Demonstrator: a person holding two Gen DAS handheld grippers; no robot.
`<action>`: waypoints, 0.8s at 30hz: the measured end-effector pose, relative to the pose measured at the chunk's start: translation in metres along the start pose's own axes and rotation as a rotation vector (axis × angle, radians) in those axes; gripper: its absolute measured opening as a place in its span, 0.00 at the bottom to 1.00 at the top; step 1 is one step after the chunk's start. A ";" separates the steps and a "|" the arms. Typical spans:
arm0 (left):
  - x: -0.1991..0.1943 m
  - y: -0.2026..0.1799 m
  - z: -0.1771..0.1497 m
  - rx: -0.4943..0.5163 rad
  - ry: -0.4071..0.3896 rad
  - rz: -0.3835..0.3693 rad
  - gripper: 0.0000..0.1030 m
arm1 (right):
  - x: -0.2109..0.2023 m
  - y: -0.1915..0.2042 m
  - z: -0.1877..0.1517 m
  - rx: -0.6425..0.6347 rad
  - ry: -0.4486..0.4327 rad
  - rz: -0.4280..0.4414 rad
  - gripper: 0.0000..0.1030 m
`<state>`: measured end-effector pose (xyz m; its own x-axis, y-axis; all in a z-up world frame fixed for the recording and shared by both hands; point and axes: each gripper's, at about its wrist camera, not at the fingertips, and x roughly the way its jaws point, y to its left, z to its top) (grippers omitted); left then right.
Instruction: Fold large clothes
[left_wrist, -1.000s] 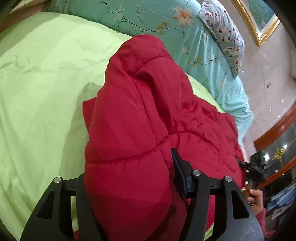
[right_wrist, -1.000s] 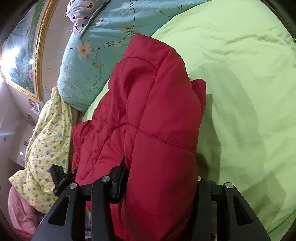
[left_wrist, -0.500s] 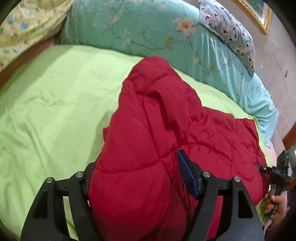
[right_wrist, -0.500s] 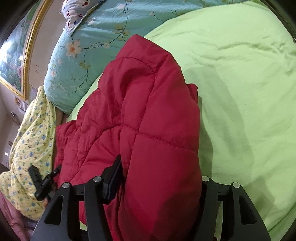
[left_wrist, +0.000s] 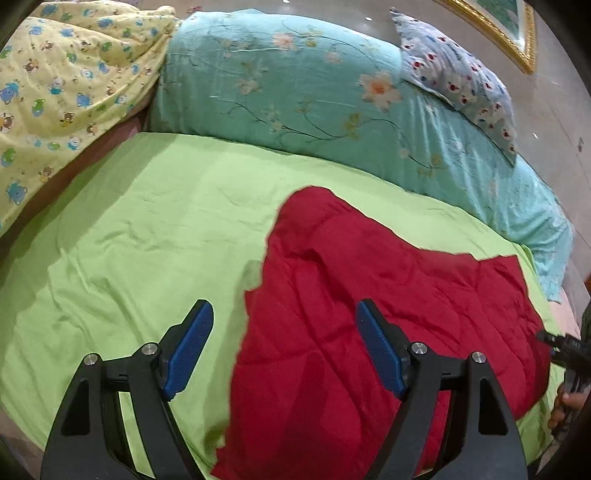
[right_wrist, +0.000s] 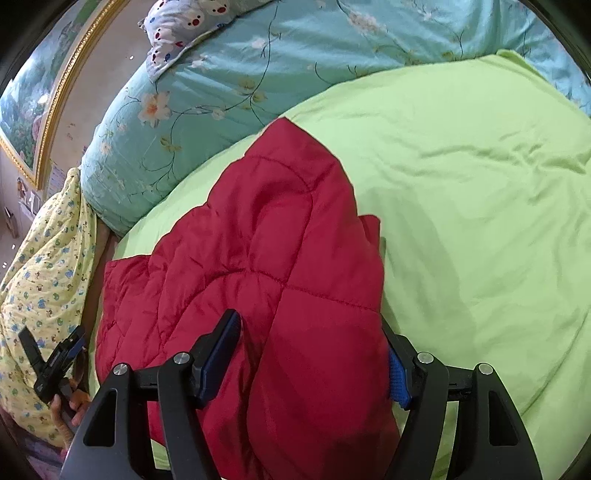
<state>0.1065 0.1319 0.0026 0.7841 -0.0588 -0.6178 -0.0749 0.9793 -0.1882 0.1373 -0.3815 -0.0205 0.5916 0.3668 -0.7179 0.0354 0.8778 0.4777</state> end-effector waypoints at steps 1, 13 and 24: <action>-0.001 -0.004 -0.003 0.007 0.006 -0.009 0.78 | -0.004 0.000 0.001 -0.005 -0.013 -0.013 0.70; -0.014 -0.065 -0.024 0.117 0.086 -0.153 0.78 | -0.033 0.058 -0.006 -0.180 -0.094 0.003 0.71; -0.012 -0.101 -0.055 0.209 0.158 -0.239 0.78 | 0.004 0.116 -0.042 -0.383 -0.006 0.000 0.71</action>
<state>0.0704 0.0235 -0.0128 0.6578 -0.3045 -0.6889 0.2396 0.9517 -0.1918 0.1097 -0.2651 0.0103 0.5965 0.3658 -0.7144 -0.2671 0.9299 0.2530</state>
